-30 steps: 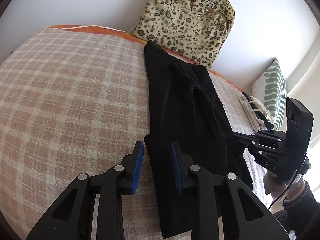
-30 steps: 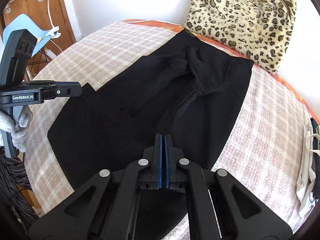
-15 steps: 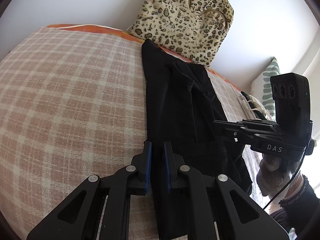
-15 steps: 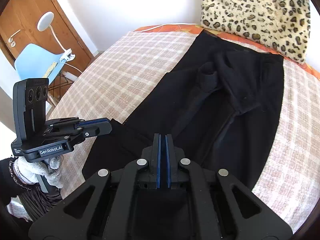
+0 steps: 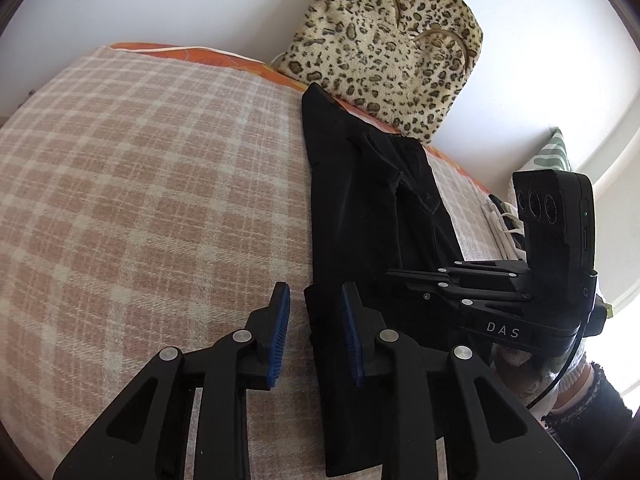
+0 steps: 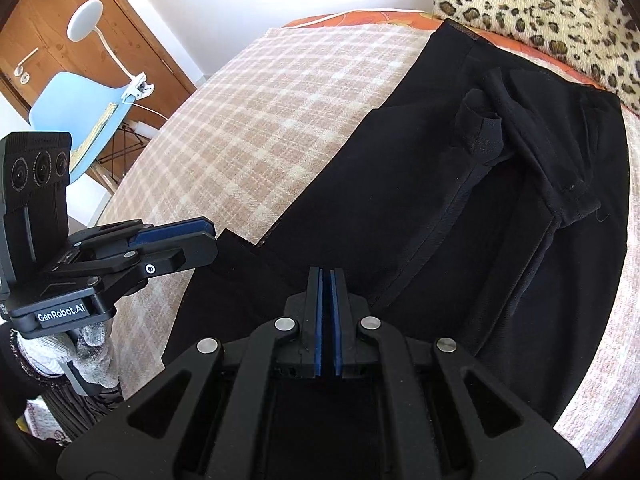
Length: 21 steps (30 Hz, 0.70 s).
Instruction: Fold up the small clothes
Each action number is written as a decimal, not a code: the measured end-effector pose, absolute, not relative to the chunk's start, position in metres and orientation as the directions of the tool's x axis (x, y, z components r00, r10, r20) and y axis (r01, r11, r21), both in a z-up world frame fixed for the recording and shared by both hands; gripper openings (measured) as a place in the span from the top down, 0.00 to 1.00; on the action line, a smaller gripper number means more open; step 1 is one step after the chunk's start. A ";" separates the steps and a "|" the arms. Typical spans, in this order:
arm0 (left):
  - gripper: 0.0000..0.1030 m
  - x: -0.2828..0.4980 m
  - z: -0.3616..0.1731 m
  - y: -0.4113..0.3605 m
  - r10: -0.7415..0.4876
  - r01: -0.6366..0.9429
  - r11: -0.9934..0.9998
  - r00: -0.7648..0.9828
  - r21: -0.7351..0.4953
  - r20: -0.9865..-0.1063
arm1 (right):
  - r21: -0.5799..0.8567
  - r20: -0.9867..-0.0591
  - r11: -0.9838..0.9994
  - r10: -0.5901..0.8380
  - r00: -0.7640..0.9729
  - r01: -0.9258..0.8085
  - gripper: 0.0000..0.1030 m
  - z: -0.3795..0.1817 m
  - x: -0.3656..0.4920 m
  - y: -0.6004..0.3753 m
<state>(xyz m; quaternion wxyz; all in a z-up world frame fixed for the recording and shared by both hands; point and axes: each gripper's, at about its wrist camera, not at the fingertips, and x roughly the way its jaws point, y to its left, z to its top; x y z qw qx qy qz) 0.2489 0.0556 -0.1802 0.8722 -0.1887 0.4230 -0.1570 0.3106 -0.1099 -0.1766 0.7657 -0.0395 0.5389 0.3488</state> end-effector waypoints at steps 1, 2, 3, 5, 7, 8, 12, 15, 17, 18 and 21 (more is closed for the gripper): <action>0.75 0.249 -0.179 0.058 -0.431 0.110 0.879 0.597 -0.463 -0.676 | 0.301 -0.853 0.755 0.486 0.189 -0.583 0.97 -0.174 0.309 -0.110; 0.75 0.248 -0.178 0.060 -0.427 0.107 0.881 0.601 -0.461 -0.675 | 0.290 -0.852 0.758 0.482 0.204 -0.584 0.98 -0.170 0.309 -0.112; 0.75 0.248 -0.178 0.060 -0.425 0.107 0.881 0.605 -0.460 -0.673 | 0.285 -0.849 0.764 0.481 0.216 -0.579 0.98 -0.167 0.309 -0.114; 0.75 0.248 -0.177 0.061 -0.430 0.109 0.879 0.604 -0.465 -0.671 | 0.279 -0.846 0.783 0.474 0.243 -0.556 0.98 -0.161 0.313 -0.123; 0.75 0.248 -0.177 0.060 -0.437 0.115 0.877 0.597 -0.467 -0.672 | 0.346 -0.821 0.767 0.526 0.221 -0.541 0.98 -0.158 0.317 -0.132; 0.75 0.248 -0.176 0.059 -0.438 0.119 0.876 0.598 -0.467 -0.671 | 0.392 -0.806 0.746 0.561 0.190 -0.539 0.98 -0.158 0.319 -0.134; 0.75 0.246 -0.175 0.054 -0.446 0.138 0.877 0.594 -0.461 -0.669 | 0.424 -0.816 0.736 0.563 0.130 -0.528 0.87 -0.167 0.324 -0.127; 0.75 0.245 -0.174 0.049 -0.442 0.161 0.884 0.591 -0.439 -0.675 | 0.419 -0.837 0.749 0.537 0.100 -0.513 0.85 -0.181 0.325 -0.121; 0.75 0.244 -0.174 0.048 -0.437 0.169 0.889 0.590 -0.425 -0.679 | 0.421 -0.836 0.745 0.540 0.098 -0.518 0.85 -0.184 0.323 -0.118; 0.75 0.245 -0.175 0.048 -0.435 0.170 0.890 0.588 -0.422 -0.681 | 0.427 -0.834 0.738 0.545 0.089 -0.523 0.85 -0.185 0.321 -0.117; 0.75 0.246 -0.176 0.052 -0.433 0.155 0.889 0.588 -0.431 -0.683 | 0.403 -0.838 0.729 0.537 0.097 -0.554 0.96 -0.184 0.314 -0.113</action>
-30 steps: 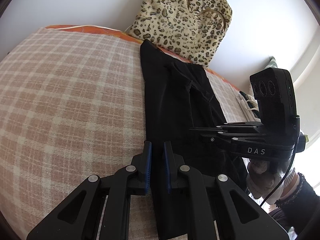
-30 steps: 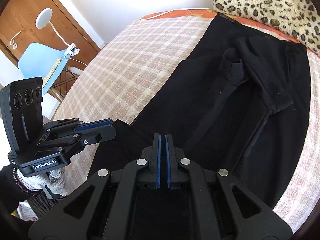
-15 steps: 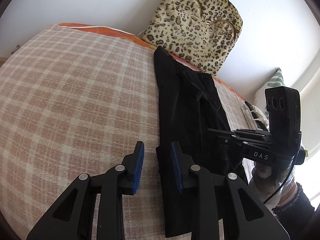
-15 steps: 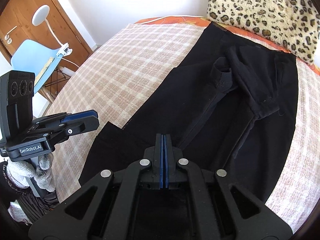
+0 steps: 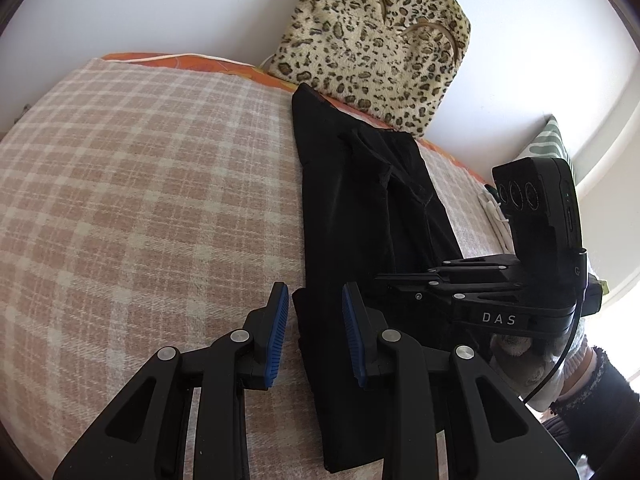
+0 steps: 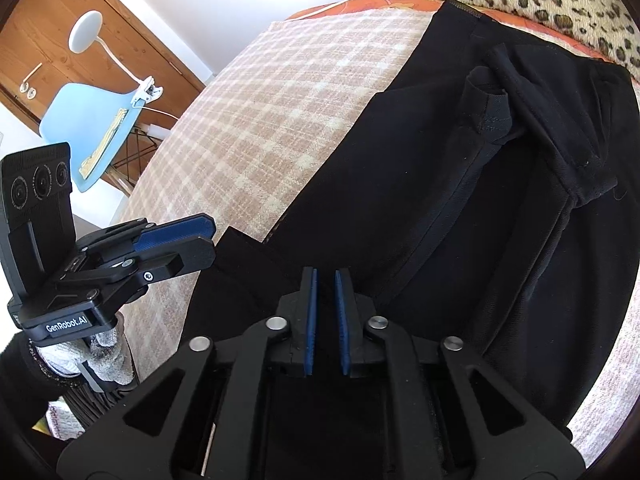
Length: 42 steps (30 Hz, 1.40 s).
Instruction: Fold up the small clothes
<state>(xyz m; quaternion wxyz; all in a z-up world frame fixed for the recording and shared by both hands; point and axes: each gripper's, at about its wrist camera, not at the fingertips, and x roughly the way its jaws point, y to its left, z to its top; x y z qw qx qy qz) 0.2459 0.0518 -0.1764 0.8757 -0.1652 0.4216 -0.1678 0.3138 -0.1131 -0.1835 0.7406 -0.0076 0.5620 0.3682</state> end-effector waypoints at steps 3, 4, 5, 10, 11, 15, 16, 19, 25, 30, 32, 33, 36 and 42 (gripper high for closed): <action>0.75 0.244 -0.174 0.056 -0.428 0.147 0.889 0.602 -0.433 -0.675 | 0.354 -0.847 0.752 0.510 0.149 -0.557 0.97 -0.179 0.310 -0.114; 0.75 0.244 -0.173 0.056 -0.426 0.148 0.890 0.605 -0.430 -0.672 | 0.367 -0.840 0.752 0.521 0.154 -0.547 0.97 -0.176 0.311 -0.117; 0.75 0.243 -0.172 0.056 -0.422 0.148 0.892 0.608 -0.427 -0.672 | 0.378 -0.831 0.751 0.533 0.159 -0.542 0.98 -0.172 0.312 -0.121; 0.72 0.244 -0.172 0.055 -0.423 0.150 0.893 0.604 -0.425 -0.675 | 0.332 -0.835 0.798 0.497 0.237 -0.503 0.98 -0.157 0.316 -0.141; 0.70 0.244 -0.172 0.054 -0.425 0.151 0.892 0.602 -0.426 -0.677 | 0.328 -0.835 0.802 0.493 0.244 -0.499 0.98 -0.156 0.317 -0.142; 0.70 0.244 -0.174 0.048 -0.429 0.168 0.894 0.590 -0.416 -0.684 | 0.386 -0.827 0.789 0.525 0.200 -0.477 0.98 -0.161 0.321 -0.150; 0.70 0.244 -0.175 0.045 -0.429 0.176 0.896 0.582 -0.408 -0.691 | 0.385 -0.827 0.791 0.524 0.202 -0.475 0.98 -0.160 0.320 -0.151; 0.71 0.246 -0.184 0.036 -0.421 0.191 0.904 0.558 -0.384 -0.715 | 0.393 -0.823 0.799 0.526 0.215 -0.454 0.95 -0.152 0.318 -0.157; 0.89 0.250 -0.186 0.027 -0.395 0.222 0.918 0.581 -0.328 -0.712 | 0.341 -0.820 0.859 0.471 0.325 -0.383 0.71 -0.127 0.306 -0.206; 0.88 0.256 -0.186 0.035 -0.359 0.154 0.929 0.594 -0.336 -0.720 | 0.281 -0.854 0.890 0.402 0.329 -0.358 0.70 -0.137 0.286 -0.233; 0.86 0.254 -0.181 0.035 -0.339 0.151 0.937 0.608 -0.314 -0.718 | 0.225 -0.879 0.898 0.355 0.319 -0.379 0.70 -0.149 0.274 -0.233; 0.86 0.253 -0.178 0.035 -0.331 0.155 0.940 0.618 -0.303 -0.713 | 0.186 -0.892 0.902 0.321 0.318 -0.391 0.69 -0.156 0.268 -0.231; 0.86 0.249 -0.167 0.032 -0.313 0.165 0.948 0.642 -0.274 -0.699 | 0.002 -0.909 0.912 0.172 0.379 -0.410 0.69 -0.173 0.258 -0.225; 0.63 0.233 -0.131 0.014 -0.303 0.220 0.953 0.712 -0.208 -0.634 | 0.015 -0.877 0.952 0.159 0.453 -0.305 0.61 -0.153 0.265 -0.250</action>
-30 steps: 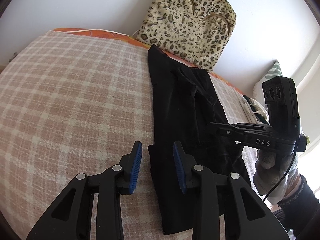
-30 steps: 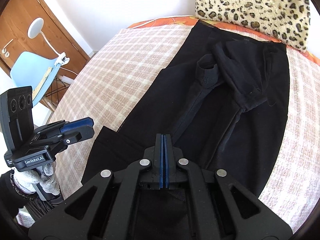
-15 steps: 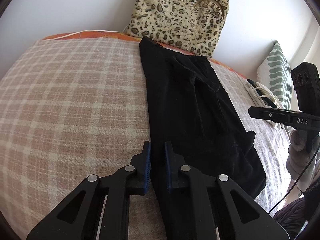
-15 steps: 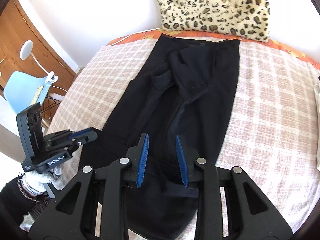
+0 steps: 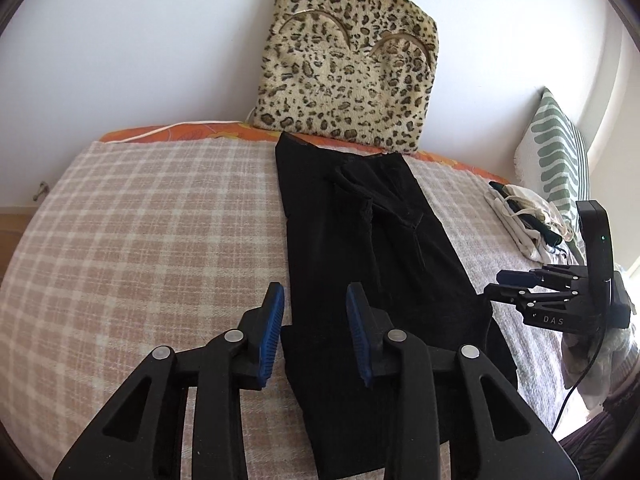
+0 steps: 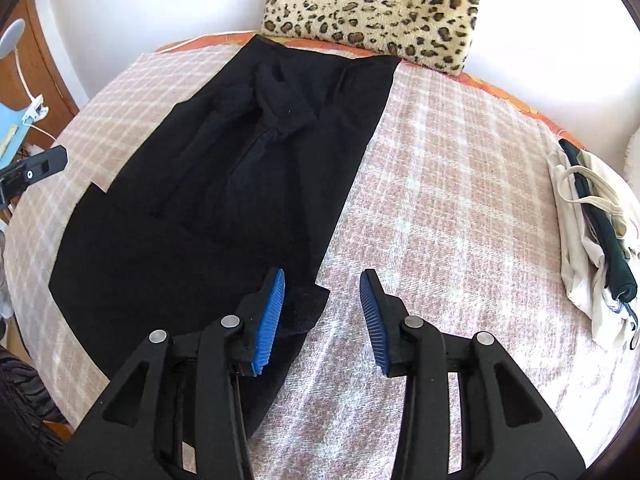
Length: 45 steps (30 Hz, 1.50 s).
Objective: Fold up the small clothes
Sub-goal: 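Open both tools and move them to the top's collar end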
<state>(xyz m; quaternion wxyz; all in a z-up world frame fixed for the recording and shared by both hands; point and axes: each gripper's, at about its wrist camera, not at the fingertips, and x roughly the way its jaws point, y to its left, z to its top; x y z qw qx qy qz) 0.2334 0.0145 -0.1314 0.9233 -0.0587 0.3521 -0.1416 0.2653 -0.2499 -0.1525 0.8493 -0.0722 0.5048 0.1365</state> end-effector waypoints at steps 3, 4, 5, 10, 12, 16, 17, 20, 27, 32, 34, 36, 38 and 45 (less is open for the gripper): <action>0.55 0.223 -0.112 0.004 -0.315 0.257 0.949 0.740 -0.182 -0.594 | 0.079 -0.848 0.956 0.213 0.486 -0.282 0.59 -0.134 0.258 -0.262; 0.52 0.220 -0.107 0.001 -0.321 0.268 0.947 0.747 -0.178 -0.582 | 0.089 -0.840 0.958 0.220 0.497 -0.273 0.58 -0.128 0.256 -0.265; 0.47 0.217 -0.102 -0.002 -0.327 0.277 0.945 0.754 -0.175 -0.570 | 0.103 -0.831 0.958 0.231 0.506 -0.268 0.58 -0.123 0.254 -0.267; 0.41 0.208 -0.085 -0.011 -0.330 0.300 0.943 0.774 -0.145 -0.541 | 0.170 -0.784 0.951 0.288 0.549 -0.256 0.40 -0.105 0.238 -0.276; 0.40 0.207 -0.081 -0.012 -0.329 0.307 0.942 0.778 -0.134 -0.535 | 0.177 -0.770 0.951 0.294 0.566 -0.253 0.35 -0.101 0.234 -0.277; 0.36 0.208 -0.077 -0.012 -0.323 0.307 0.944 0.784 -0.121 -0.530 | 0.198 -0.754 0.949 0.308 0.581 -0.246 0.34 -0.098 0.231 -0.277; 0.36 0.211 -0.077 -0.010 -0.326 0.308 0.943 0.781 -0.126 -0.532 | 0.204 -0.750 0.949 0.309 0.585 -0.239 0.33 -0.098 0.233 -0.277; 0.36 0.226 -0.073 0.001 -0.335 0.304 0.941 0.775 -0.149 -0.536 | 0.210 -0.734 0.949 0.311 0.604 -0.235 0.33 -0.096 0.237 -0.277; 0.36 0.291 -0.064 0.035 -0.351 0.287 0.936 0.746 -0.203 -0.566 | 0.201 -0.699 0.940 0.334 0.633 -0.275 0.25 -0.083 0.269 -0.279; 0.36 0.336 -0.071 0.049 -0.358 0.273 0.934 0.724 -0.232 -0.590 | 0.199 -0.709 0.934 0.346 0.615 -0.296 0.25 -0.078 0.303 -0.283; 0.36 0.353 -0.076 0.050 -0.364 0.272 0.931 0.713 -0.242 -0.600 | 0.216 -0.715 0.932 0.353 0.603 -0.290 0.25 -0.079 0.319 -0.288; 0.36 0.370 -0.081 0.049 -0.383 0.279 0.924 0.693 -0.263 -0.610 | 0.240 -0.726 0.930 0.362 0.585 -0.278 0.25 -0.082 0.339 -0.294; 0.36 0.386 -0.087 0.048 -0.399 0.278 0.917 0.680 -0.287 -0.616 | 0.279 -0.734 0.924 0.380 0.563 -0.261 0.25 -0.088 0.359 -0.300; 0.36 0.444 -0.118 0.042 -0.467 0.259 0.881 0.607 -0.395 -0.643 | 0.412 -0.754 0.889 0.456 0.473 -0.201 0.25 -0.119 0.432 -0.316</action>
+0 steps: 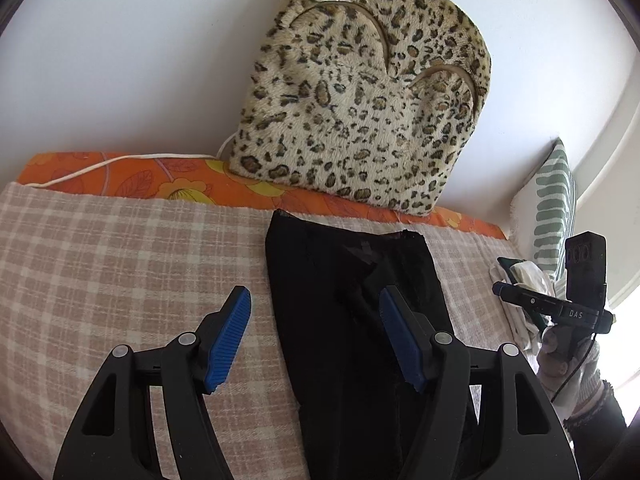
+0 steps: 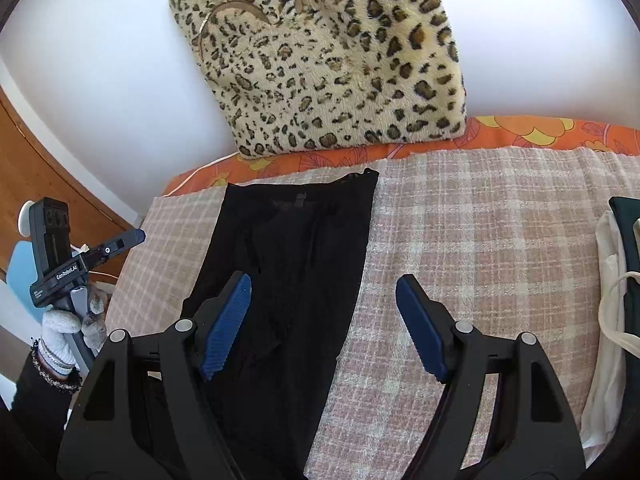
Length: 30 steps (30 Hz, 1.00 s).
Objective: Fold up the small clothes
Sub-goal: 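Open both tools and move them to the top's collar end, then grasp the collar end with both tools and fold it over toward the hem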
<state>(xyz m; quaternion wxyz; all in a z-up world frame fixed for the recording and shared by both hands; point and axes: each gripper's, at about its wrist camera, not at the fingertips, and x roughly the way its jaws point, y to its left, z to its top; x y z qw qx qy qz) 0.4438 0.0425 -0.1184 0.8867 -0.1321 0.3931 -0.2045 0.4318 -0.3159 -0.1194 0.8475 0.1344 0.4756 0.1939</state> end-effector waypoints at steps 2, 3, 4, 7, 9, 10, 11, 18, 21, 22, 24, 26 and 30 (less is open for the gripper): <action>0.36 0.458 -0.128 0.039 -0.472 0.258 0.879 0.590 -0.402 -0.655 | 0.426 -0.763 0.884 0.465 0.449 -0.193 0.25 -0.131 0.451 -0.318; 0.36 0.464 -0.132 0.038 -0.475 0.258 0.878 0.584 -0.403 -0.659 | 0.431 -0.766 0.883 0.468 0.440 -0.188 0.25 -0.137 0.460 -0.319; 0.36 0.470 -0.137 0.036 -0.475 0.258 0.878 0.578 -0.403 -0.664 | 0.435 -0.770 0.882 0.468 0.433 -0.181 0.25 -0.143 0.469 -0.321; 0.36 0.489 -0.148 0.031 -0.474 0.258 0.879 0.562 -0.401 -0.678 | 0.458 -0.770 0.872 0.486 0.414 -0.172 0.30 -0.159 0.490 -0.323; 0.36 0.500 -0.154 0.029 -0.477 0.255 0.877 0.554 -0.407 -0.682 | 0.474 -0.769 0.864 0.500 0.399 -0.169 0.32 -0.168 0.501 -0.322; 0.36 0.505 -0.157 0.028 -0.481 0.254 0.875 0.549 -0.412 -0.684 | 0.477 -0.770 0.863 0.503 0.393 -0.170 0.33 -0.172 0.507 -0.322; 0.36 0.510 -0.160 0.026 -0.482 0.253 0.875 0.545 -0.414 -0.686 | 0.478 -0.772 0.862 0.504 0.387 -0.170 0.34 -0.176 0.511 -0.321; 0.38 0.539 -0.176 0.019 -0.493 0.255 0.869 0.518 -0.424 -0.699 | 0.483 -0.778 0.857 0.514 0.361 -0.180 0.47 -0.198 0.538 -0.313; 0.38 0.544 -0.178 0.019 -0.504 0.262 0.862 0.528 -0.433 -0.684 | 0.497 -0.765 0.848 0.528 0.369 -0.184 0.50 -0.199 0.548 -0.311; 0.40 0.546 -0.178 0.019 -0.505 0.265 0.862 0.528 -0.432 -0.683 | 0.498 -0.763 0.848 0.528 0.372 -0.182 0.52 -0.200 0.551 -0.310; 0.46 0.550 -0.178 0.019 -0.506 0.263 0.861 0.528 -0.436 -0.681 | 0.498 -0.762 0.848 0.528 0.376 -0.181 0.55 -0.201 0.556 -0.309; 0.56 0.552 -0.178 0.018 -0.504 0.259 0.862 0.533 -0.436 -0.680 | 0.494 -0.762 0.850 0.524 0.381 -0.183 0.58 -0.201 0.558 -0.308; 0.82 0.554 -0.180 0.010 -0.516 0.284 0.856 0.507 -0.432 -0.690 | 0.488 -0.762 0.851 0.525 0.379 -0.196 0.73 -0.199 0.560 -0.302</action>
